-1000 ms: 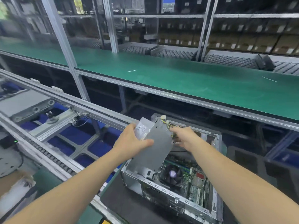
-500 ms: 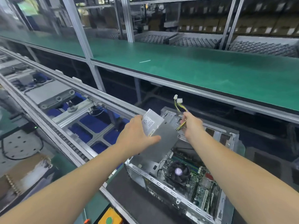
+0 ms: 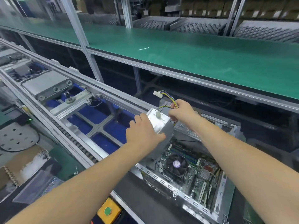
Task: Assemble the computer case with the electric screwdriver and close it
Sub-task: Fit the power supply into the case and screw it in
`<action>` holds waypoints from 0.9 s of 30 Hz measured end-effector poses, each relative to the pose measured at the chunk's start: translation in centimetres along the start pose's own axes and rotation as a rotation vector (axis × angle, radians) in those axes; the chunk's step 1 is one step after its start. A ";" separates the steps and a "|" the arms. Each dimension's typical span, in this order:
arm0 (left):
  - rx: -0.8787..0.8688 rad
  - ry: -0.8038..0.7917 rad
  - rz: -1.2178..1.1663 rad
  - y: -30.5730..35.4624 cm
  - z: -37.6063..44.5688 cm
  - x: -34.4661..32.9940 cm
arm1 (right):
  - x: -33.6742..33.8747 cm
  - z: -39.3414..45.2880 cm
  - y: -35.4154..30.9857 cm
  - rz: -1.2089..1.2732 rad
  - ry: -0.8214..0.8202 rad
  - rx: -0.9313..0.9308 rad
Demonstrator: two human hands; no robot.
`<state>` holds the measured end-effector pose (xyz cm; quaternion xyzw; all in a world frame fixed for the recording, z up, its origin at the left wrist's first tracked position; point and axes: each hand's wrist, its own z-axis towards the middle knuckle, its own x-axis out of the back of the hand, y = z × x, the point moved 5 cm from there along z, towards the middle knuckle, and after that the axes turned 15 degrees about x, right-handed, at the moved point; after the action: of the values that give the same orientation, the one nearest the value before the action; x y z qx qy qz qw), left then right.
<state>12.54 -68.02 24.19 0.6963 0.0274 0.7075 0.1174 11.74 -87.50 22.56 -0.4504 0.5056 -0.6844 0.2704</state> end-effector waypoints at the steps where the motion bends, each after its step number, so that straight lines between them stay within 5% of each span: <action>1: -0.011 0.035 0.020 0.2 -0.4 -0.1 | 0.0 -0.2 -0.3 -0.134 -0.014 0.044; 5: -0.053 0.146 0.042 0.1 -2.1 -0.6 | -0.7 -1.0 -0.4 -0.478 -0.039 0.156; 10: -0.040 0.202 0.086 -1.2 -4.1 -2.7 | -1.4 -2.9 0.6 -0.887 -0.341 0.116; 13: -0.028 0.202 0.084 -1.0 -3.9 -3.7 | -2.0 -3.6 1.0 -0.869 -0.442 0.029; 27: 0.070 0.090 0.089 -0.3 -0.5 -5.9 | -3.9 -2.4 0.6 -0.694 -0.268 0.078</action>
<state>12.12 -68.93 18.30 0.6682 0.0265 0.7411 0.0602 11.30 -83.45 20.46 -0.6698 0.2563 -0.6892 0.1029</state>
